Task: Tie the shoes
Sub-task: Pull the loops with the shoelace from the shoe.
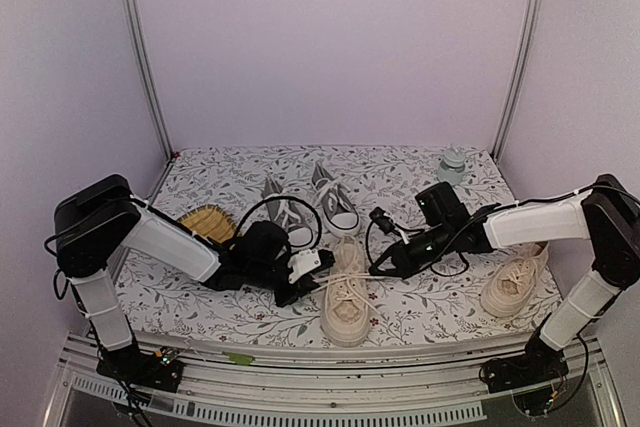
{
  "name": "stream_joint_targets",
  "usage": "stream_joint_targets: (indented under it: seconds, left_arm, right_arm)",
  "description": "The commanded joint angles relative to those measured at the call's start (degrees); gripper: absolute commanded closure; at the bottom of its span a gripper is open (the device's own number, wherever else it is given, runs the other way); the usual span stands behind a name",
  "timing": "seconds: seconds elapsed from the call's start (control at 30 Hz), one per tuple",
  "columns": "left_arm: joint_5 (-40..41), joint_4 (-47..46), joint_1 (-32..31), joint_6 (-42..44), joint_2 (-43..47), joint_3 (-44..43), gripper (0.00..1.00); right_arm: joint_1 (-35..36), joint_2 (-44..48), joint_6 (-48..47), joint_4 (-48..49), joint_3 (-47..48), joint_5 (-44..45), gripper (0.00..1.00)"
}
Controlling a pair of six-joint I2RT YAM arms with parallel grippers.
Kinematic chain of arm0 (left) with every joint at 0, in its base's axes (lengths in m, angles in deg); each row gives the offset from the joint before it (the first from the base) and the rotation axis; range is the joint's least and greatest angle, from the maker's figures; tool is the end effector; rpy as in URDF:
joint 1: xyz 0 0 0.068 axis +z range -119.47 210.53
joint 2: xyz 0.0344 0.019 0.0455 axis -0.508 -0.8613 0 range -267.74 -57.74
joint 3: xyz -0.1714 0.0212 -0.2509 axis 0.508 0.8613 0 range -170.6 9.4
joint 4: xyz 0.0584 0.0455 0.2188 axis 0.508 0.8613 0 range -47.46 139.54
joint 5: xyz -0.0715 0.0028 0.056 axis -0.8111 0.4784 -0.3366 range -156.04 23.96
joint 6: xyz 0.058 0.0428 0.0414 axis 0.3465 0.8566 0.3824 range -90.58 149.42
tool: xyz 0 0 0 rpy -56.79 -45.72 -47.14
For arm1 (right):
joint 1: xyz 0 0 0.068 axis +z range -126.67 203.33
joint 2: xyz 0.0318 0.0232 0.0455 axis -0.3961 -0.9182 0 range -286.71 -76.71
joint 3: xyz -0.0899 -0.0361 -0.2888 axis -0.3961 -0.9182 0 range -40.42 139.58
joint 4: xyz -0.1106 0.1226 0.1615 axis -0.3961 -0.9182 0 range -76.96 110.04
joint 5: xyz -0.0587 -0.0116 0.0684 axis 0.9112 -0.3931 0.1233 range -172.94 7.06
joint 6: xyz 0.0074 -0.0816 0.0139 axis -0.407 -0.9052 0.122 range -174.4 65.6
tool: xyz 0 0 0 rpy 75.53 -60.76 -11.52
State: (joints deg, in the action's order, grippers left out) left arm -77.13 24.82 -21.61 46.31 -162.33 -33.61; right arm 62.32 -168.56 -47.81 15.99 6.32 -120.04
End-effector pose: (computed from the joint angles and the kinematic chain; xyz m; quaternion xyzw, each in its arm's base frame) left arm 0.2056 -0.2874 0.1419 0.5500 0.7331 -0.2028 0.3447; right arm 0.2118 0.2278 0.2023 -0.3544 0.8223 0.4030 0.1894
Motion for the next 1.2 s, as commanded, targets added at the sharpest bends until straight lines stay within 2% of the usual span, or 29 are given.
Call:
stream_joint_targets:
  seconds: [0.0,0.3,0.8,1.07,1.1,1.17]
  left_arm:
    - [1.7,1.2,1.0,0.0,0.2,0.2,1.0]
    - [1.9,1.4,1.9,-0.4,-0.3,1.0,1.0]
    - [0.4,1.4,2.4,-1.3,-2.0,1.0,1.0]
    - [-3.3,0.0,2.1,-1.0,0.1,0.2,1.0]
    - [-3.2,-1.2,2.0,-1.1,1.3,0.7,0.93]
    - [-2.8,-3.3,1.9,-1.2,3.7,2.2,0.66]
  right_arm:
    - [-0.9,1.9,-0.1,-2.3,-2.0,2.4,0.99]
    - [-2.3,1.9,0.7,-1.1,-5.8,3.4,0.99]
    - [-4.2,-7.8,4.0,6.8,-8.2,2.4,0.99]
    - [-4.2,-7.6,2.2,4.6,-4.3,2.1,0.99]
    - [-4.2,-6.4,1.7,4.4,-4.0,1.8,0.98]
    - [-4.3,-3.6,1.0,4.1,-3.7,1.9,0.86]
